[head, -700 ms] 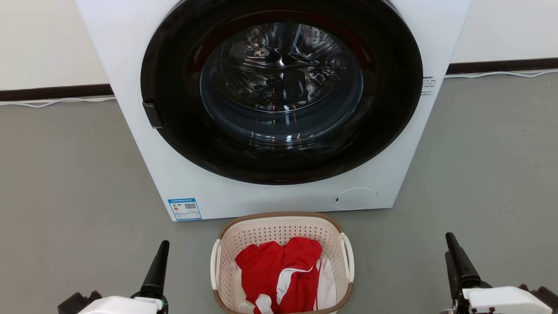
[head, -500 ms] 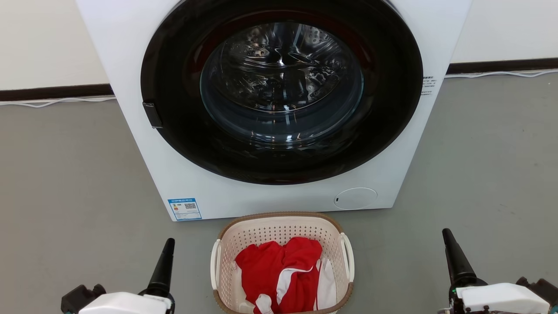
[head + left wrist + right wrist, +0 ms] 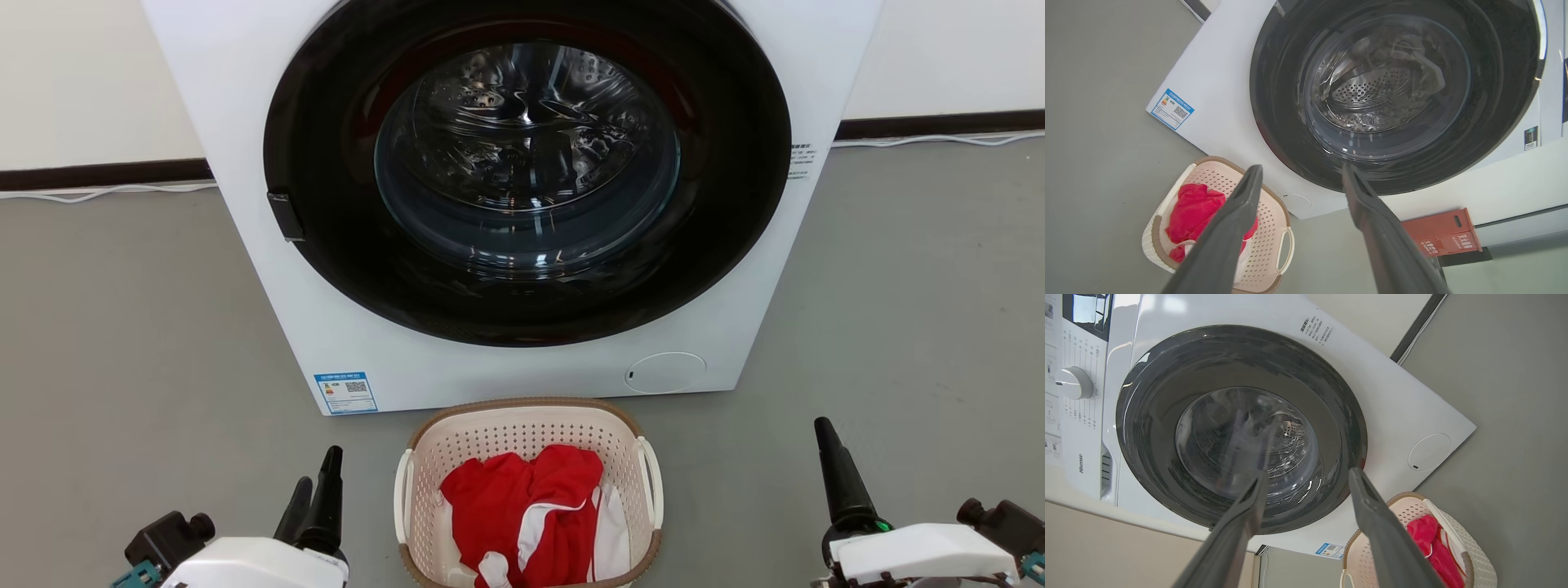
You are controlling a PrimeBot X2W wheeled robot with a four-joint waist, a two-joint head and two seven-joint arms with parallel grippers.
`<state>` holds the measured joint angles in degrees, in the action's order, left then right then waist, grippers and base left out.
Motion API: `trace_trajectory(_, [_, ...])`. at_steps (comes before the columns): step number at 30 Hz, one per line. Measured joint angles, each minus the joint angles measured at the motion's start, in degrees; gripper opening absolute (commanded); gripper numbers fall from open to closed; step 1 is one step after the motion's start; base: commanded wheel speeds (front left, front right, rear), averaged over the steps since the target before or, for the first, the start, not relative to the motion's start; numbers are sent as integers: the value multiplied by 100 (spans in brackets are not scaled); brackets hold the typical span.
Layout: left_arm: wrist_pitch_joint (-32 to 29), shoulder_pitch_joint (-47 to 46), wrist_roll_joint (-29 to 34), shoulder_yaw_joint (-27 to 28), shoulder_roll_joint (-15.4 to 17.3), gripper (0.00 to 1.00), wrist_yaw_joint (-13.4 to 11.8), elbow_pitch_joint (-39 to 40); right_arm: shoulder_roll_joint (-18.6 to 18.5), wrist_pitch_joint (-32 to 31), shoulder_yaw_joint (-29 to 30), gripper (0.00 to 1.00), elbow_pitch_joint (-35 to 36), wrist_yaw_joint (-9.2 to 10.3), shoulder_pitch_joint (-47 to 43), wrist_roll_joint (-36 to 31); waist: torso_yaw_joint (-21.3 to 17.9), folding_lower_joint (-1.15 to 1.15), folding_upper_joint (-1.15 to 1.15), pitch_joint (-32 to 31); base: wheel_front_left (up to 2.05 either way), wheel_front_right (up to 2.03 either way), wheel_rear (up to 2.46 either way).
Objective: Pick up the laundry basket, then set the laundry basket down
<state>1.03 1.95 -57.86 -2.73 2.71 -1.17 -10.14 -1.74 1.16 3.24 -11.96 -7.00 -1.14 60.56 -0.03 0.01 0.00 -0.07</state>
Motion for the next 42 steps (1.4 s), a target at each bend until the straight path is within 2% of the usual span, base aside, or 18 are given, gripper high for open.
trace_trajectory(27, [437,129,1791,-554,332,100,-743,434,-11,433,-168,100,265,-4,-124,-1883,-8,0,0,-30,0,0,0])
trace_trajectory(42, [687,273,2713,-748,426,100,-965,593,-24,658,-276,100,385,-5,-136,-2859,-28,-1,0,-71,0,0,0])
